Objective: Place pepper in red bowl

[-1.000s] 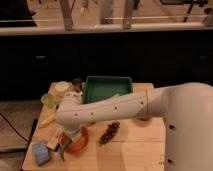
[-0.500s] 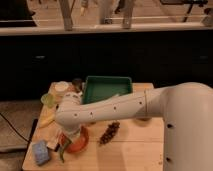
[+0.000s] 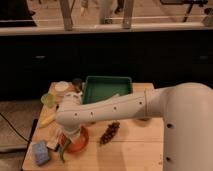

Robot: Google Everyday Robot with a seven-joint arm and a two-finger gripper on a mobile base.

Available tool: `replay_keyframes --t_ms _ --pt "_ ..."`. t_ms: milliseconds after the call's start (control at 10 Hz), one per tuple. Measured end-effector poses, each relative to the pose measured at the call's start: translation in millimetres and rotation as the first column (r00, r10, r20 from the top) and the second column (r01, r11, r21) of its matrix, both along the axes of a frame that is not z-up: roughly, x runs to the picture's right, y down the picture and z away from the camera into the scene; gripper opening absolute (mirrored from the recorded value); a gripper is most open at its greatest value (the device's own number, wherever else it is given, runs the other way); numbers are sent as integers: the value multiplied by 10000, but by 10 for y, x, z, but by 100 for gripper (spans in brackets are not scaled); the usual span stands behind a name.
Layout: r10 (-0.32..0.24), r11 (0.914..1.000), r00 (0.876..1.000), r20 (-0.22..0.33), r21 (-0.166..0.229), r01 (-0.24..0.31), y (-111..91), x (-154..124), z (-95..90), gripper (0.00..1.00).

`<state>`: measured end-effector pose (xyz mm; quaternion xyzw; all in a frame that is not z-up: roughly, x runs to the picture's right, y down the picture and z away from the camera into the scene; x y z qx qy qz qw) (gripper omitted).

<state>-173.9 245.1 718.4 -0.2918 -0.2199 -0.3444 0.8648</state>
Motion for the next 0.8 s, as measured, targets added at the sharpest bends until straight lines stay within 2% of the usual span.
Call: replay_keyframes --t_ms 800 --pt "-409 9991 9980 491 -46 412 17 -18 11 0"
